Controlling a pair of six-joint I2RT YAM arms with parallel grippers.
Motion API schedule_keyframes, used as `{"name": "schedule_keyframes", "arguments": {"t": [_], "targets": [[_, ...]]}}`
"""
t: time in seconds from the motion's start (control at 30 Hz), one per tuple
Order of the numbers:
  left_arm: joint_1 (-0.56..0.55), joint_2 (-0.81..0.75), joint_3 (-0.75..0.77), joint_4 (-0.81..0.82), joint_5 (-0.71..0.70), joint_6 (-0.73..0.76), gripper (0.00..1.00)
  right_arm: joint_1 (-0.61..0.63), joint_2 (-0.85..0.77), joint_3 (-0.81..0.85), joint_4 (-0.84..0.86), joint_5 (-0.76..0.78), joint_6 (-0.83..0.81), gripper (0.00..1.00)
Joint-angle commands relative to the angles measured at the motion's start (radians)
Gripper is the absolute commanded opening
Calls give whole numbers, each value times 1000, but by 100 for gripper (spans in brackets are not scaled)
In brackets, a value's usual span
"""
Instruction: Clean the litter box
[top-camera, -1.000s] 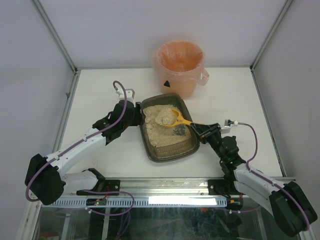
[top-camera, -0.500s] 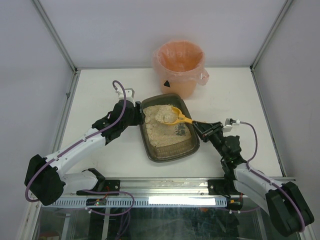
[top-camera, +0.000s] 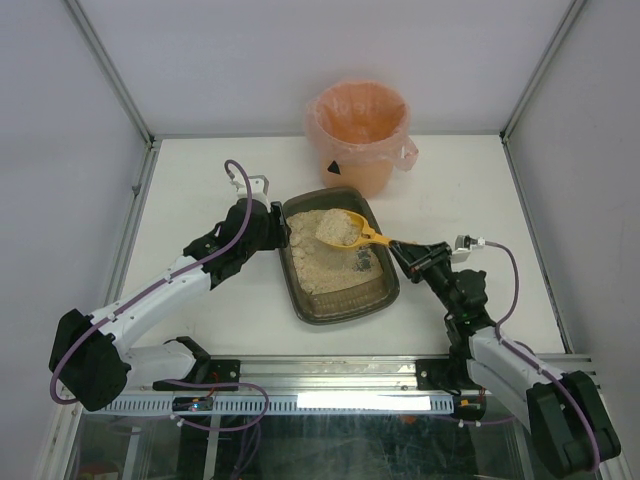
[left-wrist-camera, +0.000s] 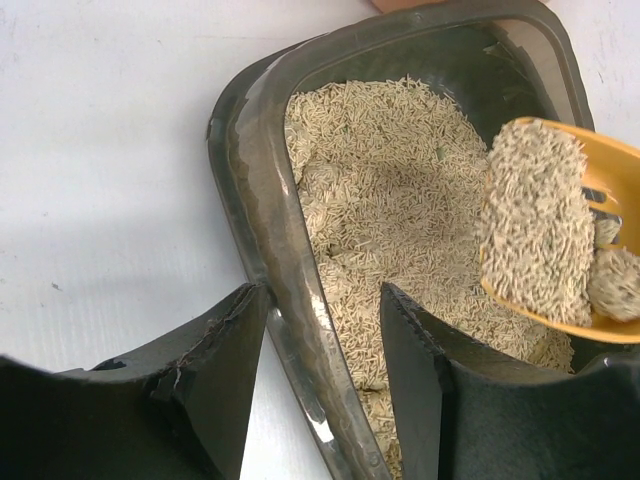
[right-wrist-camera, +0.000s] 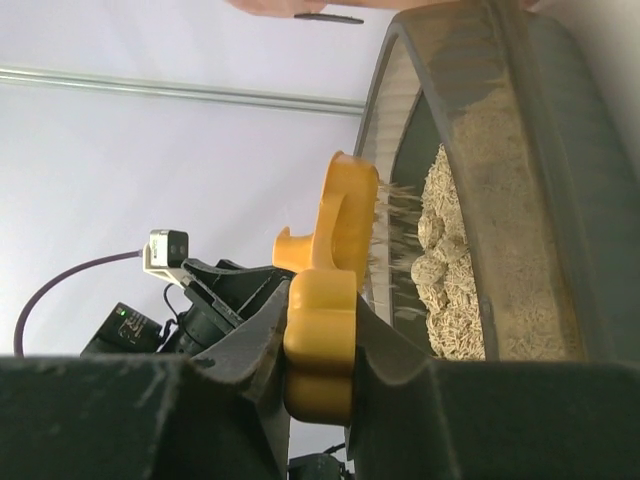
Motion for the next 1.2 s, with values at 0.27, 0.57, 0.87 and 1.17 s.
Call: {"name": "schedule_keyframes", "arguments": {"t": [0.27,0.57,0.87,1.17], "targets": [[-2,-24,41,34,-28,7,51,-27,24,32,135,-69,14,0],[-3,-20,44,33,-23,11,50,-91,-17,20,72,-84,29,0],[-2,-37,28,37,-40,9,51,-35,28,50,133,-113,-6,0],[0,-34,29,36,-38,11,51,-80,54,9,156,-87,37,0]]}}
